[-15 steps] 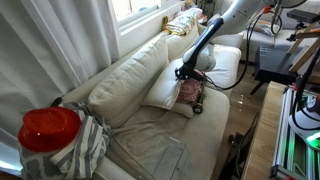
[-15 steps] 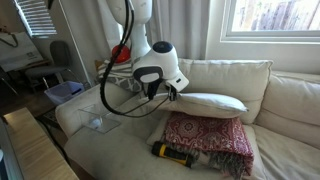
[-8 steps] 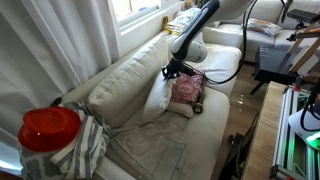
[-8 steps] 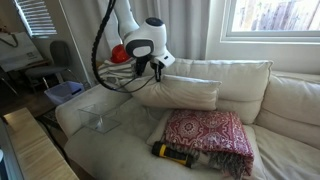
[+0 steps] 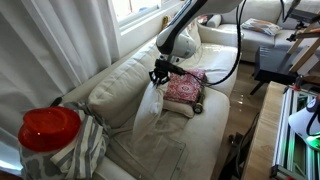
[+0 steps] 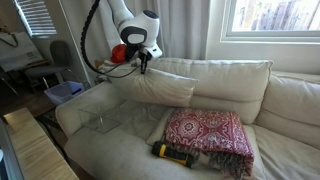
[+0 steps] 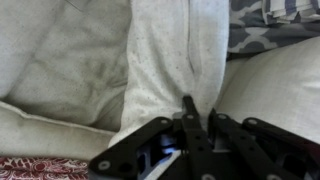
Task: Remove the black and yellow torch from top of the pillow, then put the pillow in the corner of the couch
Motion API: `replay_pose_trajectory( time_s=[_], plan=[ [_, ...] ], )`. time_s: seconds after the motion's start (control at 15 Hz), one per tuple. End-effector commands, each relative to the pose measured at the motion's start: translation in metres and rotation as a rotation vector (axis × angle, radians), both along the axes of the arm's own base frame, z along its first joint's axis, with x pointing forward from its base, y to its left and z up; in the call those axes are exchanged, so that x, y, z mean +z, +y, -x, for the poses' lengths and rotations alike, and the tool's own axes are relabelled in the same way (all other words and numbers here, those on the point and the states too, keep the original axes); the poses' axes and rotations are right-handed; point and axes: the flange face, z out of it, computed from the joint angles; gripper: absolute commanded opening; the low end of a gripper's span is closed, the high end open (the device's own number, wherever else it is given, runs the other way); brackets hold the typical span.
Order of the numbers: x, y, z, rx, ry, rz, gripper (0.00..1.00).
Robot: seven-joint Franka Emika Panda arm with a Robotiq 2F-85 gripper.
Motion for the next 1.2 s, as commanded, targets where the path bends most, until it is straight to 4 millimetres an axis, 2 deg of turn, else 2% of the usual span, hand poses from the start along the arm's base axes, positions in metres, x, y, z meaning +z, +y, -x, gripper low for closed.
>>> replay_pose_trajectory(
  time_s=[0.0,0.27,0.33,0.47,0.87,1.13],
  plan=[
    [0.001,0.004,-0.003,-0.002,0.003,-0.001,0.1],
    [-0.001,0.004,-0.005,-0.009,0.007,0.001,0.1],
    [-0.002,0.003,-0.005,-0.01,0.008,0.002,0.03],
    [0.009,0.015,-0.005,0.03,-0.008,0.017,0.03],
    [0.042,0.068,-0.005,0.08,0.013,0.126,0.03],
    [0.043,0.103,-0.013,0.046,0.116,0.177,0.03]
  ],
)
